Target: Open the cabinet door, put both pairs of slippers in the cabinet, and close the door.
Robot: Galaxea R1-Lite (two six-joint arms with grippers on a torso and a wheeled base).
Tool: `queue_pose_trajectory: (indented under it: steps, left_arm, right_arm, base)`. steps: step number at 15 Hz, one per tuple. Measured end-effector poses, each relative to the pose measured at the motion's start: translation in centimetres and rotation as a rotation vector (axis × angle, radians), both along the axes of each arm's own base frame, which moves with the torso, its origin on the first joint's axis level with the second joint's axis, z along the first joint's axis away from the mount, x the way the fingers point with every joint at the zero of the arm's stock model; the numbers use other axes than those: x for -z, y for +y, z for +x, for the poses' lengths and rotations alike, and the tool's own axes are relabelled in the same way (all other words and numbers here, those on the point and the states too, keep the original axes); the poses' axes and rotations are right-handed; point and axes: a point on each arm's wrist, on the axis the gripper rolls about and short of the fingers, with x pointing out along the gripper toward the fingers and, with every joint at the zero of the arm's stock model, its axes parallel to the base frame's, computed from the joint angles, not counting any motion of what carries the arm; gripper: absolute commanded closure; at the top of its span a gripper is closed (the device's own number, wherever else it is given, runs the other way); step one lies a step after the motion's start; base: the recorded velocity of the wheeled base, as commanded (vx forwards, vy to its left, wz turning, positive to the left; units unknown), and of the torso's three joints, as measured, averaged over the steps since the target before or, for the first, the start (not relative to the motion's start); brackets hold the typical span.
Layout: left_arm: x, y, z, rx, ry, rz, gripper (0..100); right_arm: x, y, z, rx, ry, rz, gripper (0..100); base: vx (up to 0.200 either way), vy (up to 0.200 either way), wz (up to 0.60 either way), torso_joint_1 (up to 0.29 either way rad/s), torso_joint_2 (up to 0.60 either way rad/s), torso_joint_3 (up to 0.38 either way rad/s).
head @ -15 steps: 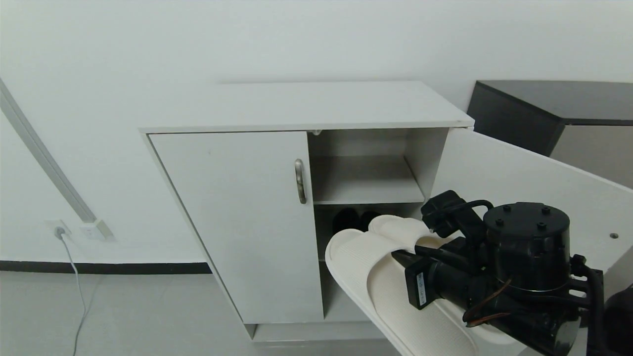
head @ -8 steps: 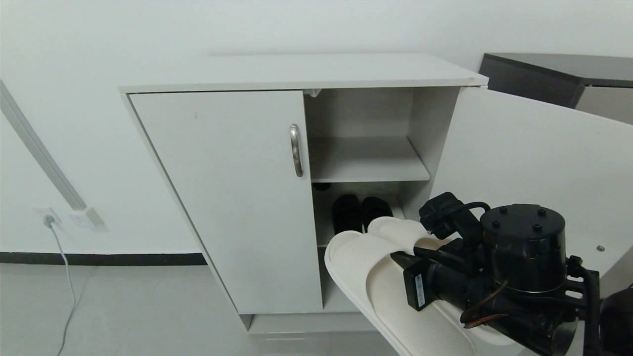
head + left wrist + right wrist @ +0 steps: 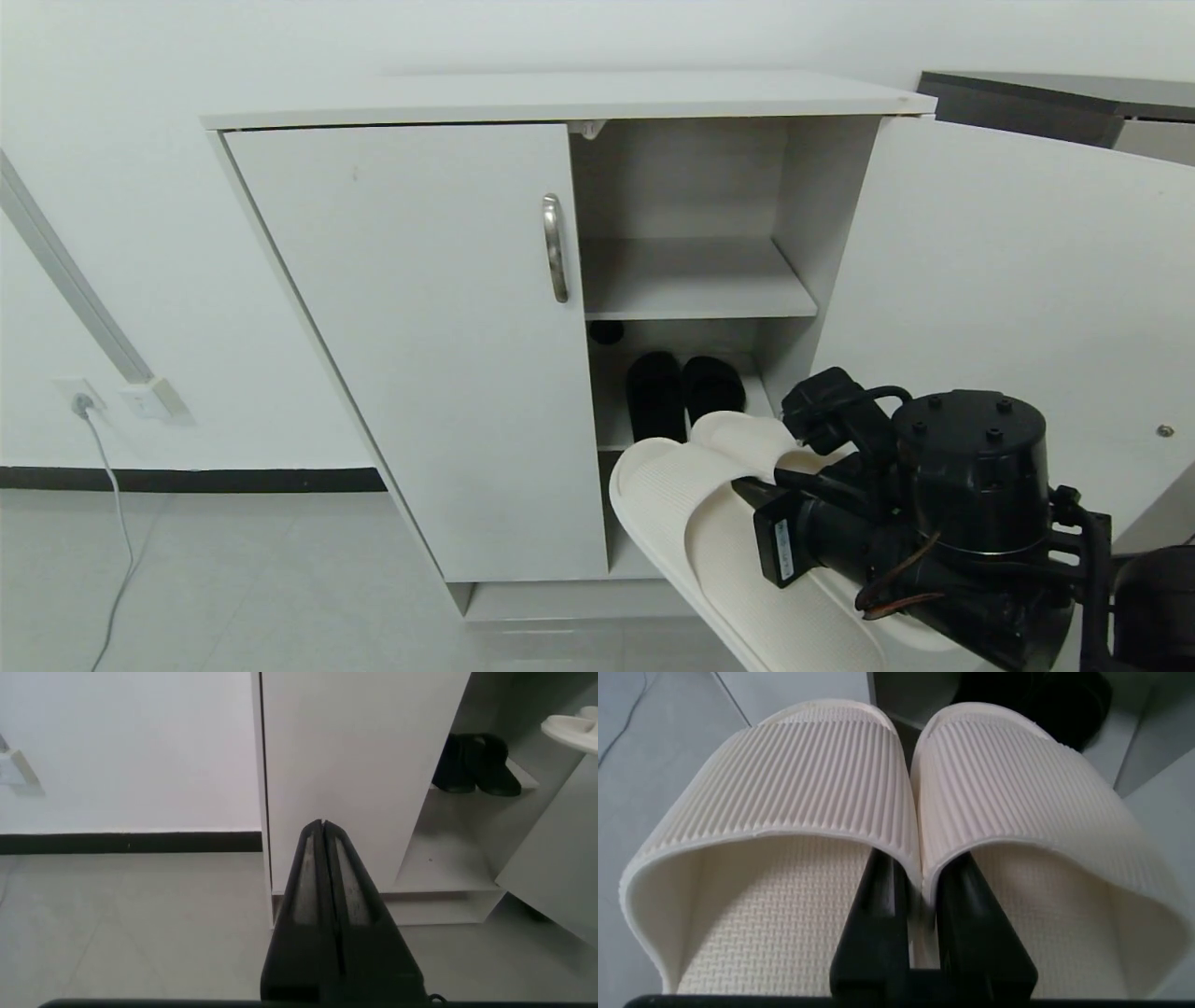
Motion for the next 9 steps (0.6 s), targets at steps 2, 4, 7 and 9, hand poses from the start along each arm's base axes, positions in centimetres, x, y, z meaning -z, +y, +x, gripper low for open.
queue_pose_trajectory:
  steps: [2,4,7,9]
  left_arm:
    - [0.0,0.0,0.0,-0.001,0.000,0.000,100]
    - [0.0,0.0,0.0,0.000,0.000,0.000,100]
    - [0.0,0.0,0.0,0.001,0.000,0.001,100]
    - [0.0,0.0,0.0,0.001,0.000,0.001,100]
  right_arm:
    - [0.2,0.6,-0.1,0.021,-0.032,-0.006,100]
    - [0.7,1.8,0.0,0.092,-0.070,-0.025,100]
    - [0.7,5.1,1.9,0.262,-0.102,0.017,100]
    - [0.3,6.9,3.5,0.368,-0.087,0.009,100]
  base:
    - [0.000,0.000,0.00,0.000,0.00,0.000]
    - [0.000,0.000,0.00,0.000,0.00,0.000]
    - [0.000,0.000,0.00,0.000,0.00,0.000]
    - [0.000,0.000,0.00,0.000,0.00,0.000]
